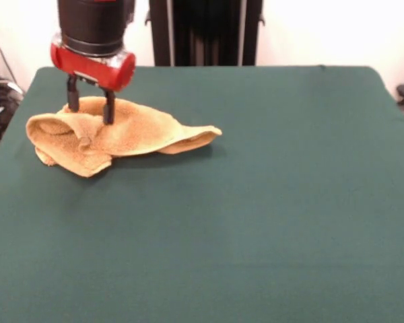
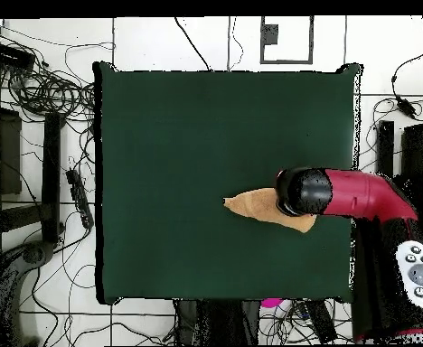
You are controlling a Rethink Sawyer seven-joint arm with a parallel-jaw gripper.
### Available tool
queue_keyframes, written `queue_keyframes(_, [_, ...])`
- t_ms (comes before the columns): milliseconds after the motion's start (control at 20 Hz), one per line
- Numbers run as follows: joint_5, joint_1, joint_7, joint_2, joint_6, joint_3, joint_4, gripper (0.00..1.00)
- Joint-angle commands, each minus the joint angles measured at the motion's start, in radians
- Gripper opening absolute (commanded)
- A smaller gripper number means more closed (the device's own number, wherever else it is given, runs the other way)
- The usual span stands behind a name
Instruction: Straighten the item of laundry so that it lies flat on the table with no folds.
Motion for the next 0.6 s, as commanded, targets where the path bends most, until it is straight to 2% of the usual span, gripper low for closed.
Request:
queue_keyframes(50, [0.099, 0.094, 0.325, 0.086, 0.067, -0.084, -0.088, 1.0])
queue_keyframes(300, [0.129, 0.151, 0.403, 0.16, 0.073, -0.182, -0.162, 1.0])
queue_keyframes(600, [0.148, 0.269, 0.648, 0.295, 0.197, -0.425, -0.302, 1.0])
